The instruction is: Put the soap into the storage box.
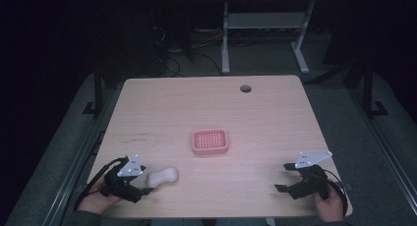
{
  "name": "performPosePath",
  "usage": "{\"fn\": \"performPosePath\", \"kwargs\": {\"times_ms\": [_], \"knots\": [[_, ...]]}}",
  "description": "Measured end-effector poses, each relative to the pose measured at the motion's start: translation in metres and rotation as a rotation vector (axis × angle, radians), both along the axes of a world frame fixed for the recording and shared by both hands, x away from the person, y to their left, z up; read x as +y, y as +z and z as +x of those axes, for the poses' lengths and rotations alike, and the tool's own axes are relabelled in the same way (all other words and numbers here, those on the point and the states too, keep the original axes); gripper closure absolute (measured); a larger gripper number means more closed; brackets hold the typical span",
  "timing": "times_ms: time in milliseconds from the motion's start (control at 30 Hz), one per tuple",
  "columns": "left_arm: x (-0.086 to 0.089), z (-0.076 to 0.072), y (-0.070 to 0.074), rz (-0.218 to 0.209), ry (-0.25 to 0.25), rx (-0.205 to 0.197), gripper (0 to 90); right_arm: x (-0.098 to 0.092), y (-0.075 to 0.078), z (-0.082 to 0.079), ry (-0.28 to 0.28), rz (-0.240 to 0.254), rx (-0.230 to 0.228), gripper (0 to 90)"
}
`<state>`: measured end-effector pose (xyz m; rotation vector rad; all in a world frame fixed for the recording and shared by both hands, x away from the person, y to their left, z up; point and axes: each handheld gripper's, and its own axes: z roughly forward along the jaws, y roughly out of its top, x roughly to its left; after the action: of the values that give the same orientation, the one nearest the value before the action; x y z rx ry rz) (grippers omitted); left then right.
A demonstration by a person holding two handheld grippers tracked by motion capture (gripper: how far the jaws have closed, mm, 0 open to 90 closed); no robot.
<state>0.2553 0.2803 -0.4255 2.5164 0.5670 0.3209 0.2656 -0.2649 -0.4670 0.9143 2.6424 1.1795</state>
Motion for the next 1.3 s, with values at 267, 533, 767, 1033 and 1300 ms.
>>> {"fn": "performPosePath", "kwargs": {"times_ms": [267,533,767,1033,1300], "knots": [[-0.007,0.003,0.0,-0.005,-0.019,0.008,23.8,0.001,-0.001,0.001,0.007,-0.004,-0.001,14.2],[-0.016,0.004,-0.003,0.026,-0.034,0.0,23.9,0.002,-0.001,0.001,0.011,-0.007,0.001,14.2],[-0.017,0.005,-0.003,0.023,-0.034,0.004,23.9,0.003,-0.001,0.002,0.014,-0.012,0.0,14.2],[-0.02,0.008,-0.005,0.022,-0.048,0.016,23.9,0.003,-0.001,0.002,0.01,-0.013,0.001,14.1],[-0.024,0.014,-0.009,0.039,-0.059,0.029,23.9,0.003,-0.001,0.002,0.009,-0.014,0.005,14.2]]}}
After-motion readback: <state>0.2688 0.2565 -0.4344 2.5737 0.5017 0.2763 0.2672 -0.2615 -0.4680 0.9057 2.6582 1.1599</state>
